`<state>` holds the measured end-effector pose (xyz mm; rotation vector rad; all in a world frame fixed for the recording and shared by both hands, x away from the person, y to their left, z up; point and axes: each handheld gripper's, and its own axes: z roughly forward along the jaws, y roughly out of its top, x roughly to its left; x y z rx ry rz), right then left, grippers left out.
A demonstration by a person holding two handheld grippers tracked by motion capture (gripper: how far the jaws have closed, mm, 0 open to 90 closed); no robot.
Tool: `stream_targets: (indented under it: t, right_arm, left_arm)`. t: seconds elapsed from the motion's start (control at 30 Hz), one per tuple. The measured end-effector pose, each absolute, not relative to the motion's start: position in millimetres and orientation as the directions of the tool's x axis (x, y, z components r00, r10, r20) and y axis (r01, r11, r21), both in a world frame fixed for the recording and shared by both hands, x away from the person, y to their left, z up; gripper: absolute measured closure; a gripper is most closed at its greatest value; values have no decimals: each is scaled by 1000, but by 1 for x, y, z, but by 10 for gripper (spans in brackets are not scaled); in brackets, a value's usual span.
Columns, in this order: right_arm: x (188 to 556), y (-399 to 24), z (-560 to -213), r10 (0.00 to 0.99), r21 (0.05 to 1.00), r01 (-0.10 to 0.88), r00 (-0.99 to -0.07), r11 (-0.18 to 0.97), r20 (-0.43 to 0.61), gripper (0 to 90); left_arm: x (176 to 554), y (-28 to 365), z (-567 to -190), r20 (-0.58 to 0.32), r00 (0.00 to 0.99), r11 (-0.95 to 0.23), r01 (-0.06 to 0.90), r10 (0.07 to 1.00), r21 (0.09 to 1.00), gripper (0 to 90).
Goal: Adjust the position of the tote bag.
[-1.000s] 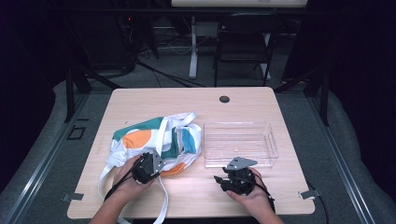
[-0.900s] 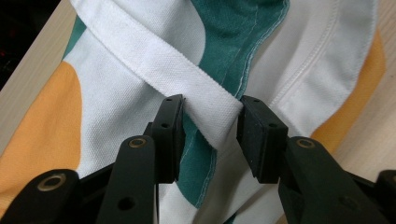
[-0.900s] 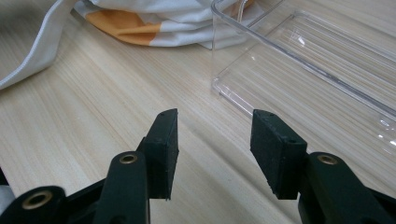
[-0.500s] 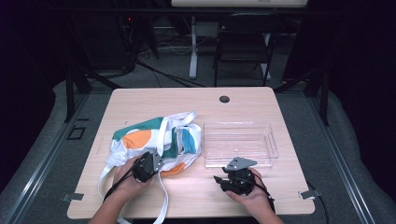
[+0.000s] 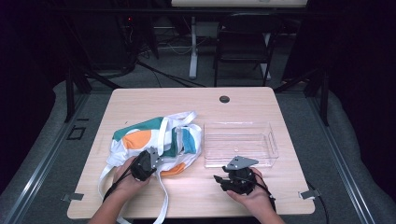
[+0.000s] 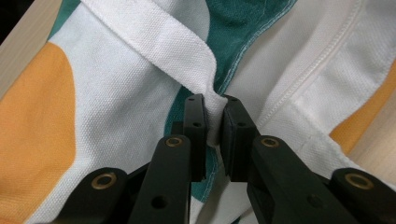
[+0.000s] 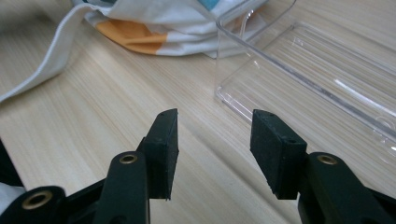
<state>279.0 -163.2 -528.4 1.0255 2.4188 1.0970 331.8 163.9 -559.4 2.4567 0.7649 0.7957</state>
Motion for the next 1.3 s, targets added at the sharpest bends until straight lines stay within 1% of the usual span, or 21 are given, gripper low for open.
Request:
stream_targets:
  t: [0.17,0.3,0.4,0.5,0.7,0.87,1.0,1.17,1.3]
  right_arm:
    - [278,-161,-514,702,757,485,-710,437,49,488]
    - [282,-153,-500,698,759,485,-714,435,55,499]
    - [285,-145,-495,691,756,468,-722,457,30,512]
    - [288,-134,-491,681,754,458,-732,471,19,520]
    - [294,-117,-487,666,751,439,-746,493,-1,533]
    - [302,-110,-481,683,747,456,-730,484,3,573]
    - [307,-106,-478,687,746,457,-727,484,0,576]
    - [317,-93,-470,681,741,448,-732,500,-17,573]
    - [327,-79,-467,687,725,461,-727,511,-23,574]
  left_arm:
    - [334,167,-559,362,683,-730,376,635,571,821]
    - [336,170,-560,328,687,-709,388,649,589,821]
    - [337,172,-560,307,692,-699,394,653,597,822]
    - [337,173,-560,308,690,-697,394,655,599,822]
    - [336,176,-556,280,692,-678,403,665,614,825]
    - [334,178,-552,272,693,-669,400,668,626,828]
    - [334,180,-549,260,692,-659,402,673,635,829]
    - [331,184,-543,247,687,-638,397,683,660,829]
    - [329,186,-540,236,684,-624,397,690,674,830]
